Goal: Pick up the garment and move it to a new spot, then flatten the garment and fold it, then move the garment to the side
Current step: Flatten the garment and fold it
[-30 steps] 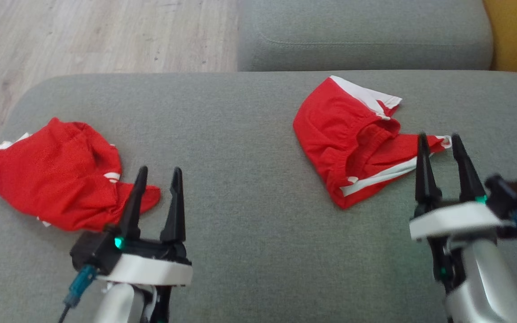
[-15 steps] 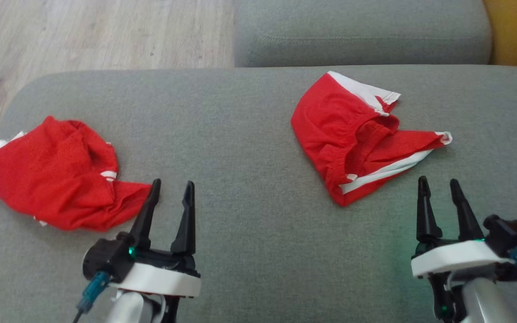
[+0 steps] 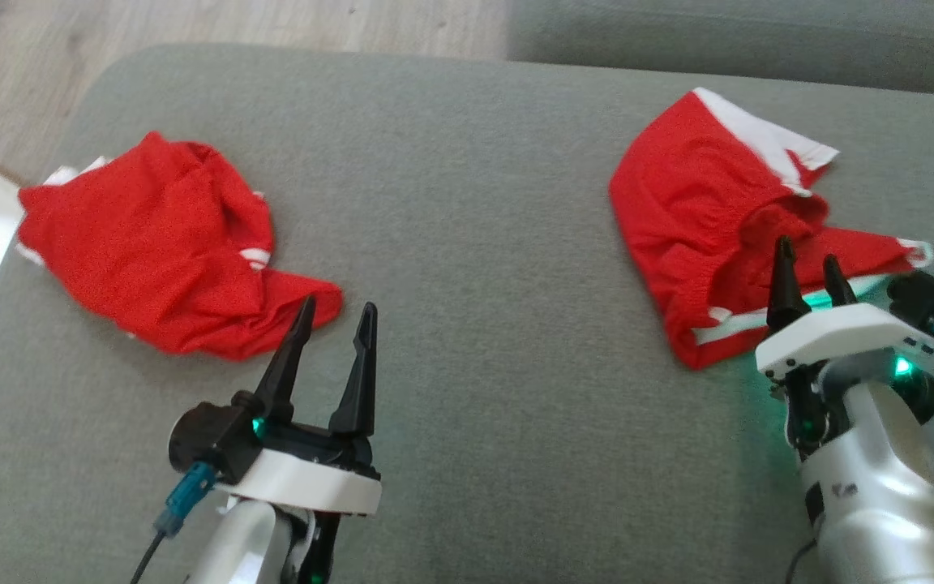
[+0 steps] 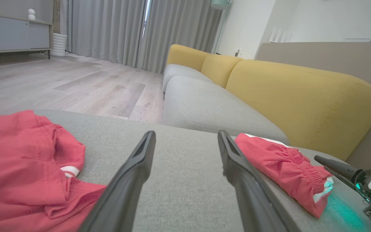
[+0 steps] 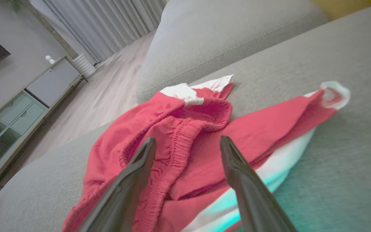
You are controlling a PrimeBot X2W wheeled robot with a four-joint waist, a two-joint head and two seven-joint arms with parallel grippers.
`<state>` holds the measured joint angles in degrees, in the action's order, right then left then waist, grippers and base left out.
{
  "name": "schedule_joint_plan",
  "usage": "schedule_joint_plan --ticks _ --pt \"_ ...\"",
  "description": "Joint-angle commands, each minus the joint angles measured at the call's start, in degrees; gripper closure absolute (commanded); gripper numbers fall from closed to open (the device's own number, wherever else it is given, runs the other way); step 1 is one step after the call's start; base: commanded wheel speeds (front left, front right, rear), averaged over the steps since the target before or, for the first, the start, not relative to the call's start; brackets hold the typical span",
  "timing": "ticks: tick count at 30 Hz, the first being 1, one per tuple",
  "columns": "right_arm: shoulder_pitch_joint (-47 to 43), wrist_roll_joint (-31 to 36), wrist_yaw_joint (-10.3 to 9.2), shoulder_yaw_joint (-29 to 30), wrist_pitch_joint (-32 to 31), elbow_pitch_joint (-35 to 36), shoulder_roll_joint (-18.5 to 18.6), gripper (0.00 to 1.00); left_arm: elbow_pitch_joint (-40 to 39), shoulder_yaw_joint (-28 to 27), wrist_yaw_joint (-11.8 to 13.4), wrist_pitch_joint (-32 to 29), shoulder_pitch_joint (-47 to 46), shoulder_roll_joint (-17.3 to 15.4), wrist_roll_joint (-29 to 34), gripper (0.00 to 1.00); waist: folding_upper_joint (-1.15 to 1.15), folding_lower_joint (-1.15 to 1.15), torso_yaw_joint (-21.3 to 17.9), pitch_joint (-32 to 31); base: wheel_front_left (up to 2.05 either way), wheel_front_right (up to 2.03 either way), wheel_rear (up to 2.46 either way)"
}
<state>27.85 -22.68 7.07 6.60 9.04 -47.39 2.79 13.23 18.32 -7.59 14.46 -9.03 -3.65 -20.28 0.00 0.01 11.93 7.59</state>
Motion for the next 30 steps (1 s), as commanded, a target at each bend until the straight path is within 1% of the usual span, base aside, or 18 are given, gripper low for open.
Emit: schedule_joint_plan --ticks 1,5,8,10,14,16,20,21,24,27,30 --pt "3.9 -0.2 0.42 -0.6 -0.1 -0.9 0.1 0.00 -1.4 -1.4 0.1 0.5 -2.5 -0.5 -0.4 0.00 0.00 -0.01 1.9 1.6 0.00 0.00 0.00" --pt "7.9 -0.9 0.42 1.1 -1.1 -6.4 0.1 0.00 -1.3 -1.1 0.1 0.5 -2.9 -0.3 -0.6 0.00 0.00 -0.01 3.3 2.6 0.00 0.00 0.00" --pt "10.7 -1.1 0.42 2.2 -0.5 -10.0 0.1 0.00 -1.2 -1.0 0.1 0.5 -3.1 -0.2 -0.7 0.00 0.00 -0.01 4.0 3.2 0.00 0.00 0.00" --pt "11.6 -0.8 0.42 2.3 0.2 -11.2 0.1 1.00 -1.2 -1.0 0.1 0.5 -3.1 -0.1 -0.7 0.00 0.00 -0.01 4.2 3.3 0.00 0.00 0.00" --pt "12.8 -0.2 0.42 0.6 2.6 -11.3 0.1 1.00 -1.1 -1.2 0.1 0.5 -3.1 0.0 -0.6 0.00 0.00 -0.01 4.2 3.1 0.00 0.00 0.00" --pt "13.2 -0.7 0.42 -1.5 3.8 -10.2 0.1 1.00 -0.9 -1.1 0.1 0.5 -2.9 0.0 -0.5 0.00 0.00 -0.01 4.1 2.6 0.00 0.00 0.00" --pt "13.3 -2.0 0.42 -8.2 4.9 -6.6 0.1 1.00 -0.5 -1.1 0.1 0.5 -2.4 0.0 -0.5 0.00 0.00 -0.01 4.0 1.2 0.00 0.00 0.00" --pt "13.3 -2.0 0.42 -8.2 4.9 -6.6 0.1 1.00 -0.5 -1.1 0.1 0.5 -2.4 0.0 -0.5 0.00 0.00 -0.01 4.0 1.2 0.00 0.00 0.00" --pt "13.2 -2.7 0.42 -14.6 5.0 -4.3 0.1 1.00 -0.4 -0.9 0.1 0.5 -2.0 0.0 -0.4 0.00 0.00 -0.01 4.3 0.1 0.00 0.00 0.00" --pt "13.9 -2.5 0.42 -19.8 4.0 -3.5 0.1 1.00 -0.4 -0.6 0.1 0.5 -1.7 0.1 -0.5 0.00 0.00 -0.01 5.0 -0.6 0.00 0.00 0.00" --pt "15.7 -1.3 0.42 -23.9 2.2 -4.4 0.1 1.00 -0.4 -0.3 0.1 0.5 -1.4 0.1 -0.7 0.00 0.00 -0.01 6.4 -1.0 0.00 0.00 0.00"
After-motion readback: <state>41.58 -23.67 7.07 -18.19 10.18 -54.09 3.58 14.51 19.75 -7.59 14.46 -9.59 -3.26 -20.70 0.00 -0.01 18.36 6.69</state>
